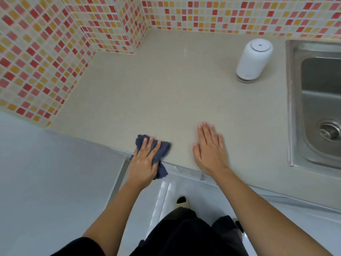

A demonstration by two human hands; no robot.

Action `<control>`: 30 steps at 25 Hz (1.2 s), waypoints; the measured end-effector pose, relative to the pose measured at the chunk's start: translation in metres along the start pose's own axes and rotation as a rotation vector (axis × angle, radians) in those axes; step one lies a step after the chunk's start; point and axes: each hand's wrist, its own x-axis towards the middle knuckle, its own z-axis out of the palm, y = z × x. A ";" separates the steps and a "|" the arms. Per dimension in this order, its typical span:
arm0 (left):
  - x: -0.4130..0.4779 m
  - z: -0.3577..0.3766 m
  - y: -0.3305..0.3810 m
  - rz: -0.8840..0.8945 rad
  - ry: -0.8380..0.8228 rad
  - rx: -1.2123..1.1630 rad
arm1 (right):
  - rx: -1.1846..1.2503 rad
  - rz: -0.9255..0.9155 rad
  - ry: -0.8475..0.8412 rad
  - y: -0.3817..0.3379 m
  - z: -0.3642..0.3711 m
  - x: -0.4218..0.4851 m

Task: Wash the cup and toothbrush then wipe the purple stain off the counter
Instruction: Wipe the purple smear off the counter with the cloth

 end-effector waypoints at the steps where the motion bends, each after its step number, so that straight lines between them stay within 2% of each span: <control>1: 0.007 -0.009 -0.022 -0.038 -0.012 0.004 | -0.007 0.012 -0.005 -0.007 0.003 0.007; 5: 0.066 -0.034 -0.078 -0.267 -0.038 0.061 | -0.083 0.064 -0.025 -0.015 0.009 0.017; 7: 0.109 -0.032 -0.070 -0.361 -0.003 0.117 | -0.094 0.080 -0.043 -0.014 0.009 0.015; 8: 0.127 -0.030 -0.058 -0.348 -0.002 0.135 | -0.103 0.085 -0.050 -0.014 0.009 0.015; 10: 0.137 -0.018 -0.024 -0.192 -0.003 0.139 | -0.116 0.094 -0.052 -0.014 0.010 0.016; 12: 0.106 -0.008 0.002 0.042 -0.065 0.099 | -0.126 0.091 -0.046 -0.016 0.010 0.016; 14: 0.057 -0.011 -0.006 0.212 -0.133 0.050 | -0.134 0.087 -0.044 -0.016 0.011 0.016; 15: 0.043 -0.016 -0.026 0.220 -0.149 0.052 | -0.136 0.091 -0.048 -0.016 0.011 0.016; 17: 0.051 -0.026 -0.077 0.126 -0.077 0.070 | -0.129 0.095 -0.046 -0.016 0.011 0.017; 19: 0.091 -0.036 -0.107 -0.102 -0.055 0.076 | -0.113 0.087 -0.035 -0.017 0.011 0.017; 21: 0.139 -0.038 -0.096 -0.256 -0.019 0.086 | -0.070 0.063 -0.040 -0.017 0.009 0.017; 22: 0.156 -0.036 -0.077 -0.238 -0.016 0.089 | -0.042 0.058 -0.044 -0.015 0.007 0.016; 24: 0.172 -0.016 -0.024 -0.043 -0.038 0.084 | -0.004 0.123 -0.007 0.006 -0.003 0.016; 27: 0.126 0.015 0.066 0.360 -0.104 0.091 | -0.044 0.331 0.119 0.070 -0.029 0.012; 30: 0.067 0.010 0.074 0.625 -0.233 0.043 | -0.162 0.461 0.133 0.146 -0.057 -0.006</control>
